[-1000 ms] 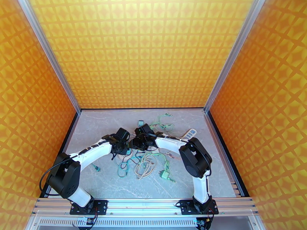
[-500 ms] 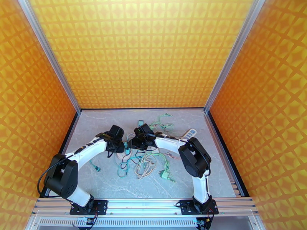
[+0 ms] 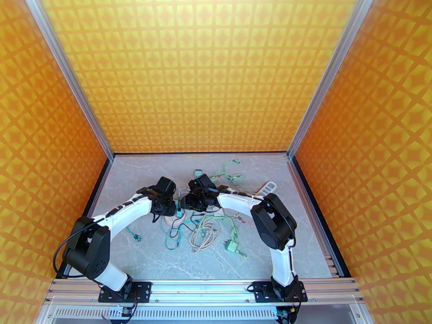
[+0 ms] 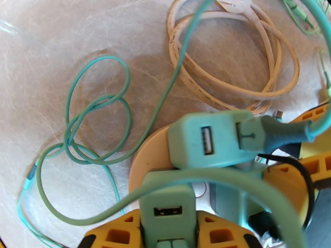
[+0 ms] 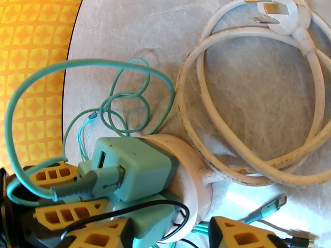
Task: Pull the plug off the socket
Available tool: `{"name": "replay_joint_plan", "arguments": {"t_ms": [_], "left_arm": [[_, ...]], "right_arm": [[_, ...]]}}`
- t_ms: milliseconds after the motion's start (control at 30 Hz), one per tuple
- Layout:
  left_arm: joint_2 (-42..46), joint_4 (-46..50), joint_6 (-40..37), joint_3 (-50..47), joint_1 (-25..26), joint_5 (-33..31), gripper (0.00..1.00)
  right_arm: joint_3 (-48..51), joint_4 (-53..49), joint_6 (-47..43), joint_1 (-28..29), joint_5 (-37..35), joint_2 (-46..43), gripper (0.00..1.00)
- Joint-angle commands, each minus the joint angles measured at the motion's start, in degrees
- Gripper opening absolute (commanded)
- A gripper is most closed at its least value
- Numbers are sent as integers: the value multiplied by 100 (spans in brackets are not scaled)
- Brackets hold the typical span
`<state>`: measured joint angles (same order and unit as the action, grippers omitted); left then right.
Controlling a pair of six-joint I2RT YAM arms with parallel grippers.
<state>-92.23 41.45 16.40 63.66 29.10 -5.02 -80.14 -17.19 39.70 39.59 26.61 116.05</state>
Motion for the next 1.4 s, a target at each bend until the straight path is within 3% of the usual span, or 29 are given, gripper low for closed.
{"name": "replay_joint_plan", "arguments": {"t_ms": [0,300,600,867,1100,1367], "left_arm": [[-112,-105,-219,423,541,226,0],[-95,-162,-69,428,591,222,0],[512,-437,214,46,-339,960,0],[540,-417,188,21,-471,1093,0],[312,-411,119,128,-179,1082,0],[-166,-64,-128,463,612,374,0]], "right_arm": [[149,-797,-138,92,-636,577,52],[126,-795,-121,110,-640,629,52],[137,-798,-126,110,-648,629,52],[132,-786,-143,110,-634,629,52],[119,-830,-182,118,-670,612,52],[62,-894,-191,174,-704,656,52]]}}
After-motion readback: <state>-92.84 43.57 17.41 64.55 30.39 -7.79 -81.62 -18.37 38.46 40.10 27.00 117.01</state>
